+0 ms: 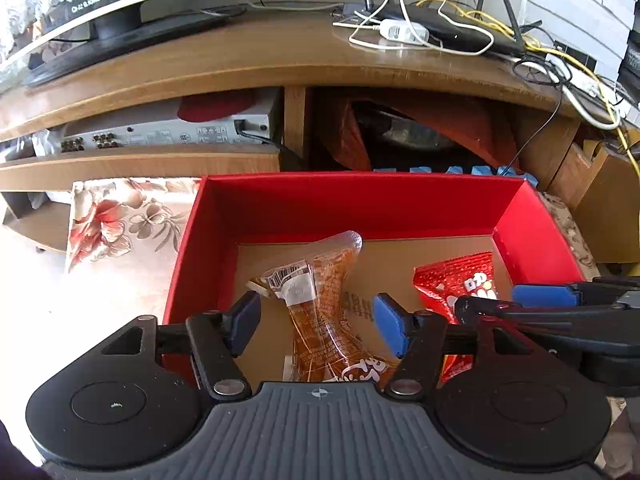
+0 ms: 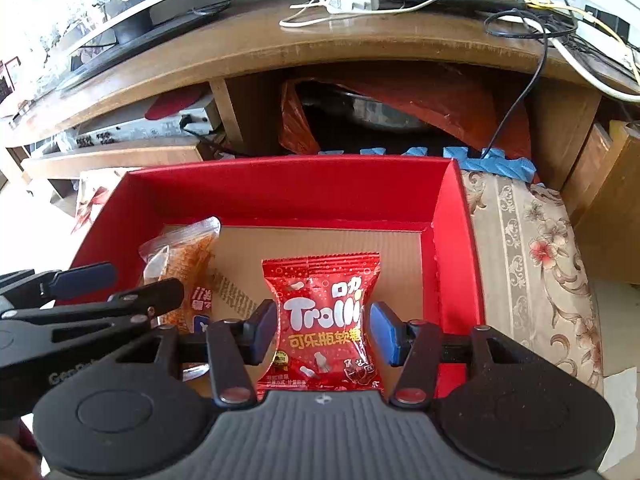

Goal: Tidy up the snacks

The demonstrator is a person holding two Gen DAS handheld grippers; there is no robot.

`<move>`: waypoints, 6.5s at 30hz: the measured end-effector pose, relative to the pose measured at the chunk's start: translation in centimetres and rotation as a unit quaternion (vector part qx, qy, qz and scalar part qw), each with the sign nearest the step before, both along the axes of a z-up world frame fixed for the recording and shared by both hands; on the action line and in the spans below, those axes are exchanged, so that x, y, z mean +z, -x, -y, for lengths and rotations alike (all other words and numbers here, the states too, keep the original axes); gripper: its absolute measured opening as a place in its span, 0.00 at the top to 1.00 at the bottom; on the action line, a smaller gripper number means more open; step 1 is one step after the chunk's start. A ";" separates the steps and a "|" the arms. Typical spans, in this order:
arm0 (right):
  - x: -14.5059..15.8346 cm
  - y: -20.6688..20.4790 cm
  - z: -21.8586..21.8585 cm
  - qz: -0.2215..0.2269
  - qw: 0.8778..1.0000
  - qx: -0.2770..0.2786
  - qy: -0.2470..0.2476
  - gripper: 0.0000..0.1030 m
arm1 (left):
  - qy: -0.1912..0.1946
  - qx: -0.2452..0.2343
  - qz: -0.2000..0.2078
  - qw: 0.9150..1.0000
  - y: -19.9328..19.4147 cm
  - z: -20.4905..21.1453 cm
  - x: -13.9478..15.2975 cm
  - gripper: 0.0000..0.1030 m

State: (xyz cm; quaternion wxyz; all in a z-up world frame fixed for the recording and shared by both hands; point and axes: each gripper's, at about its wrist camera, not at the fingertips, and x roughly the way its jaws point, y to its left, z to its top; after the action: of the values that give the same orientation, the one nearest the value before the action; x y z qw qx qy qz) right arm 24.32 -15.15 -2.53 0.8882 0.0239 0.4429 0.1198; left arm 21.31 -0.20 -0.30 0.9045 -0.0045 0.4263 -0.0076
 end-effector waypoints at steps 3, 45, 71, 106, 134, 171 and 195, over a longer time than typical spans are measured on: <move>0.8 0.4 0.5 0.006 1.000 -0.005 -0.008 0.54 | 0.002 -0.005 0.009 1.000 0.4 0.0 0.6 0.25; -0.1 14.6 -7.0 -0.042 0.982 0.183 0.005 0.49 | 0.021 0.013 -0.015 1.000 13.1 -7.0 2.4 0.18; -1.2 21.2 -13.0 -0.063 0.944 0.314 0.077 0.44 | 0.050 0.017 0.000 0.999 13.7 -8.8 3.5 0.17; -2.7 24.7 -10.5 -0.088 0.939 0.328 0.060 0.72 | 0.046 0.030 -0.052 0.997 11.5 -9.1 0.7 0.15; -1.0 25.3 -8.9 -0.051 0.952 0.299 0.041 0.83 | 0.032 0.044 -0.098 0.994 11.0 -9.0 -2.1 0.30; -3.2 21.7 -11.8 -0.083 0.947 0.309 0.023 0.22 | 0.045 0.044 -0.131 0.989 11.2 -9.7 -3.6 0.10; -1.9 23.4 -9.4 -0.055 0.960 0.271 0.041 0.66 | 0.051 0.054 -0.121 0.990 11.3 -9.9 -3.4 0.21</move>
State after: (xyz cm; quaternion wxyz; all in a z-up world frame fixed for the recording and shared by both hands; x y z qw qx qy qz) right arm 0.87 -5.73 -4.48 0.7969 -0.1270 0.4853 0.3367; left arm 10.04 9.68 -3.68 0.8441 -0.0747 0.5306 0.0199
